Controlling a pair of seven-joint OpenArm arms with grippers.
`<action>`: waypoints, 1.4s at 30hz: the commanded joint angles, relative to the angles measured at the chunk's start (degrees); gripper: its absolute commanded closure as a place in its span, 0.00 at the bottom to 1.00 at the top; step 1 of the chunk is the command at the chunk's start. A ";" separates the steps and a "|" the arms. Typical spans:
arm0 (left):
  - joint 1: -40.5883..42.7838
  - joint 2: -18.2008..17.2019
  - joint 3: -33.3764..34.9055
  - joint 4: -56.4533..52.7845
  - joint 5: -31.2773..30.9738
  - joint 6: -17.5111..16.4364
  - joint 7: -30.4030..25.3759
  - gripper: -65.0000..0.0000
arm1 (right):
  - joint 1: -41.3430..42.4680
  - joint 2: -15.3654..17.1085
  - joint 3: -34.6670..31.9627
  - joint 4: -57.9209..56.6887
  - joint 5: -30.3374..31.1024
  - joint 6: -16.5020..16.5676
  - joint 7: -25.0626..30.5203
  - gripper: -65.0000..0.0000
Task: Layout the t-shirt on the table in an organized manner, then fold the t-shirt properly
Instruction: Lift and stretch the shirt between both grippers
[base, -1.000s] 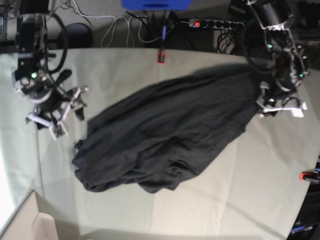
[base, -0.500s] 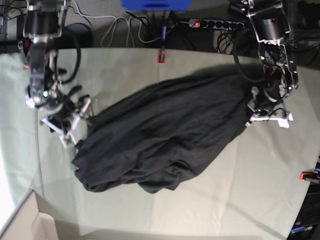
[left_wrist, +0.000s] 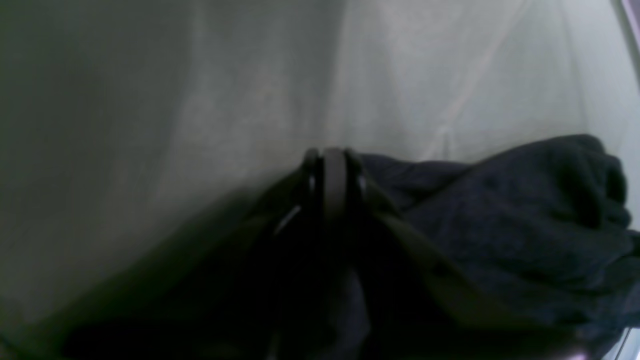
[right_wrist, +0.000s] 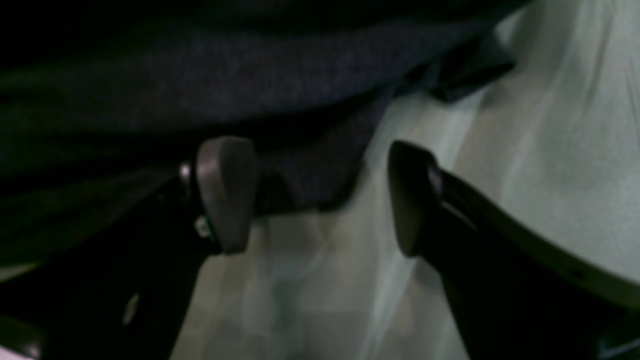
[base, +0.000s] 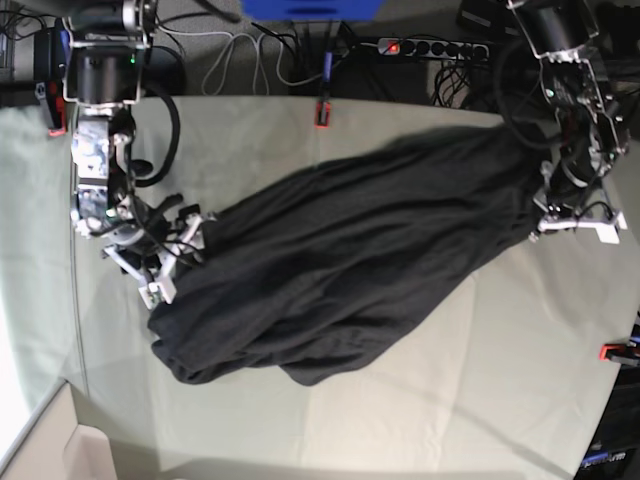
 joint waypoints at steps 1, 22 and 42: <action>-0.51 -0.69 -0.24 0.99 -0.17 -0.14 -0.77 1.00 | 2.23 -0.24 -0.26 -0.27 0.91 -0.08 1.16 0.36; -0.77 -0.69 -0.24 0.99 -0.17 -0.14 -0.77 1.00 | -17.38 1.78 1.32 24.96 0.73 -0.08 1.69 1.00; -0.51 -0.69 -0.24 0.99 -0.17 -0.14 -0.77 1.00 | -36.37 -3.05 16.36 40.43 0.82 10.39 -9.83 1.00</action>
